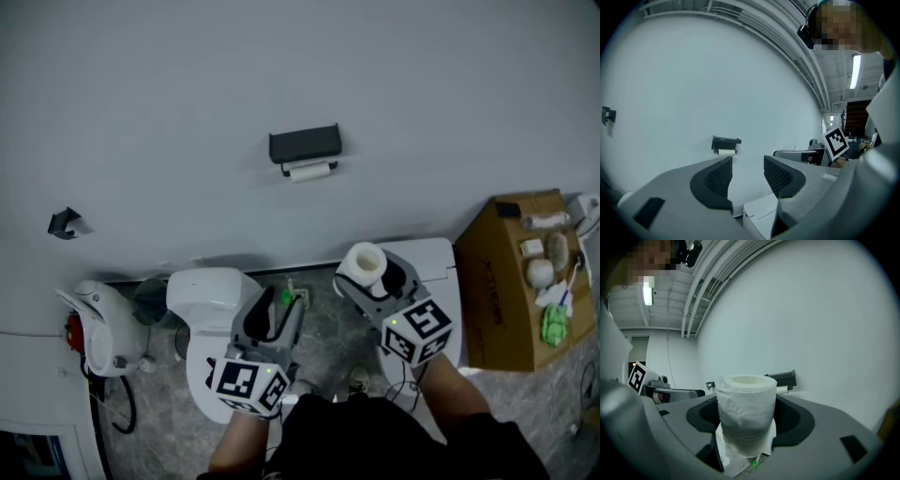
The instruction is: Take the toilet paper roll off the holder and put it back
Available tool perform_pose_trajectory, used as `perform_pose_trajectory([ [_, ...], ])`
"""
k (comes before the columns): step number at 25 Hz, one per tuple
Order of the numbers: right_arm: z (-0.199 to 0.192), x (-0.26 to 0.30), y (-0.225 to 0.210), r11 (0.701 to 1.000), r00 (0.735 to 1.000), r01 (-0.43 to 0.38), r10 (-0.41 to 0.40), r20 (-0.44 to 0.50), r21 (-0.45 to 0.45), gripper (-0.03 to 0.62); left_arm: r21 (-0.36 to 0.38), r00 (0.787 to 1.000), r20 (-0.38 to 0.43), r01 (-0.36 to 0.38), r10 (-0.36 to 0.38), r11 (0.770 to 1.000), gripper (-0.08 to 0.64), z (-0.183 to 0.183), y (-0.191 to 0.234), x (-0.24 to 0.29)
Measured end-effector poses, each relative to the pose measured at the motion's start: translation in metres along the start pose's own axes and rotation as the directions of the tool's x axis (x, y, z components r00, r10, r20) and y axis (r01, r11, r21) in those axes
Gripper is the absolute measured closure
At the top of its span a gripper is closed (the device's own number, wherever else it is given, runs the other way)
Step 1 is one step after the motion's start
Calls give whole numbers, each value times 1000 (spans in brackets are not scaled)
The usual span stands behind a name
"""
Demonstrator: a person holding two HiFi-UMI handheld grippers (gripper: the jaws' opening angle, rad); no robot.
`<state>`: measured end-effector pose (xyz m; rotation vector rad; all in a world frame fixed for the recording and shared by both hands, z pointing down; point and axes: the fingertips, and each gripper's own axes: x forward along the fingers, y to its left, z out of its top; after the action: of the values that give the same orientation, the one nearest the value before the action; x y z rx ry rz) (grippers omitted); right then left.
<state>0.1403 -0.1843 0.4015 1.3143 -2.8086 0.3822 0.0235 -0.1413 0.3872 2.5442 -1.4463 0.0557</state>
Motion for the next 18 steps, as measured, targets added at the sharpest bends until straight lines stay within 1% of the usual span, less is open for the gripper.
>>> perform_pose_trajectory([
  [3, -4, 12, -5, 1000, 1000, 12, -12, -4, 11, 285, 1, 1000, -1, 19, -19, 1000, 362, 1, 8, 10],
  [7, -3, 34, -5, 999, 999, 41, -41, -5, 7, 285, -8, 999, -2, 51, -51, 999, 362, 1, 30, 22],
  [11, -1, 62, -2, 996, 996, 85, -84, -9, 7, 285, -17, 995, 0, 96, -96, 995, 362, 8, 63, 35],
  [18, 16, 120, -4, 986, 987, 163, -163, 11, -17, 285, -31, 986, 15, 165, -165, 986, 362, 20, 125, 58],
])
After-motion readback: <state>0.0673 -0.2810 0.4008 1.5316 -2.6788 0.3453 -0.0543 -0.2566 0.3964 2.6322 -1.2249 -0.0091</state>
